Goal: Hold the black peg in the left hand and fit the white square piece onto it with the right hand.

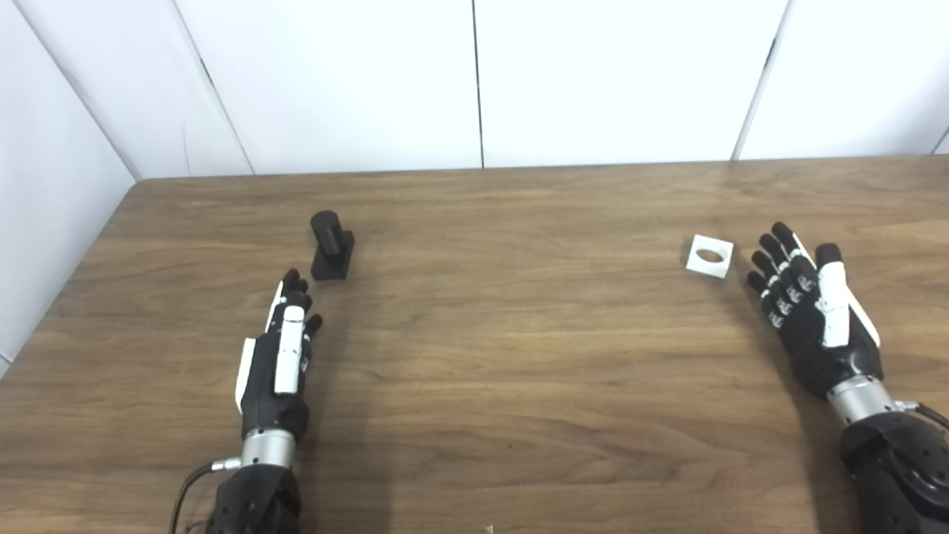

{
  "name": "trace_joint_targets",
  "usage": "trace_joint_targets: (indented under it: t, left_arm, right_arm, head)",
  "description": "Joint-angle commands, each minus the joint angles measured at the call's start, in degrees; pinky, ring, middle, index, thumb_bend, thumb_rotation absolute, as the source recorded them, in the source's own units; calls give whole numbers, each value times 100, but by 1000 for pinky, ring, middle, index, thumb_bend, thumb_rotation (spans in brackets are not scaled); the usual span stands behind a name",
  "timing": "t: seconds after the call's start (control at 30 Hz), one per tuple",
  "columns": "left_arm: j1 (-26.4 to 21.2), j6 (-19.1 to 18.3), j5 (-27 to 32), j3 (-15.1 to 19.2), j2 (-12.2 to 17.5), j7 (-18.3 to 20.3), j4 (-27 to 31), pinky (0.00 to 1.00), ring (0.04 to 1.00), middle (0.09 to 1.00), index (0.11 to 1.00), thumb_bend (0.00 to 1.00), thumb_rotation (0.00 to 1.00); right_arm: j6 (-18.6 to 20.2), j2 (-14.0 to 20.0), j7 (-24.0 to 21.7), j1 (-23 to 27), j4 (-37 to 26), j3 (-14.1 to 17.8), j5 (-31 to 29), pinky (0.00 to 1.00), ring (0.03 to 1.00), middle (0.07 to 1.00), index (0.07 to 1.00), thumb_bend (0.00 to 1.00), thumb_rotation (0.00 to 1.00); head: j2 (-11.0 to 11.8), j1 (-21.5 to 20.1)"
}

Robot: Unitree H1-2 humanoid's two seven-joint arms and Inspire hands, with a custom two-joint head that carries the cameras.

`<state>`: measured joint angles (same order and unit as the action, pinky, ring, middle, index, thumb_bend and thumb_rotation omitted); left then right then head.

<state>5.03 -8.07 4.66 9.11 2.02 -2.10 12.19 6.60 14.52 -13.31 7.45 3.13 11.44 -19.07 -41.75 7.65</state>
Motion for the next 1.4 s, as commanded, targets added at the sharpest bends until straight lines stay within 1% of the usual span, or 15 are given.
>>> trace_joint_targets:
  t: [0.0,0.13,0.23,0.4,0.5,0.57,0.67,0.77,0.83,0.97,1.17,1.3,1.37]
  left_arm:
    - [-142,45,-62,0,60,-43,250,1000,1000,1000,1000,454,913]
    - [-149,14,-17,7,52,-39,280,1000,1000,1000,1000,460,915]
    - [-170,74,-48,0,54,-50,267,1000,1000,1000,1000,450,917]
    - [-198,-22,-105,-6,62,-88,290,1000,1000,1000,1000,470,907]
    - [-214,56,-135,-7,76,-89,250,1000,1000,1000,1000,467,919]
    - [-228,103,-160,-9,88,-87,230,1000,1000,1000,1000,444,922]
    - [-239,-35,-365,-48,125,-135,292,1000,1000,1000,1000,457,922]
    - [-273,-145,-584,-73,149,-187,348,1000,1000,1000,1000,510,874]
    - [-305,-181,-688,-91,177,-191,367,1000,1000,1000,1000,527,853]
    - [-367,-279,-825,-121,227,-208,413,1000,1000,1000,1000,519,824]
    - [-440,-382,-965,-144,259,-233,440,1000,1000,1000,1000,519,821]
    - [-515,-407,-1158,-162,278,-271,412,1000,1000,1000,1000,512,823]
    - [-558,-498,-1228,-162,298,-263,430,1000,1000,1000,1000,526,814]
  right_arm:
    - [-127,55,-54,134,-103,24,-72,1000,1000,1000,1000,629,1000]
    - [-97,54,-45,142,-107,15,-65,1000,1000,1000,1000,631,1000]
    - [-101,71,-53,140,-85,-10,-26,1000,1000,1000,1000,632,1000]
    - [-139,74,-62,142,-35,-5,-21,1000,1000,1000,1000,628,1000]
    - [-160,87,-75,158,-9,-10,-11,1000,1000,1000,1000,624,1000]
    - [-151,101,-79,160,-4,-21,2,1000,1000,1000,1000,634,1000]
    - [-140,100,-87,153,7,-24,-20,1000,1000,1000,1000,628,1000]
    - [-204,101,-129,144,58,-25,-35,1000,1000,1000,1000,623,1000]
    - [-231,99,-135,142,83,-27,-25,1000,1000,1000,1000,624,1000]
    - [-291,77,-132,157,147,-21,-23,1000,1000,1000,1000,614,1000]
    - [-324,84,-181,146,209,-36,-37,1000,1000,1000,1000,602,1000]
    - [-306,91,-193,125,197,-39,-25,1000,1000,1000,1000,598,1000]
    - [-292,95,-186,114,182,-45,-8,1000,1000,1000,1000,597,1000]
  head:
    - [-5,2]
    - [4,-6]
    - [8,-10]
    - [42,-20]
    - [44,-19]
    - [44,-19]
    - [76,-9]
    - [98,10]
    - [106,14]
    - [109,19]
    - [144,26]
    - [161,26]
    - [170,29]
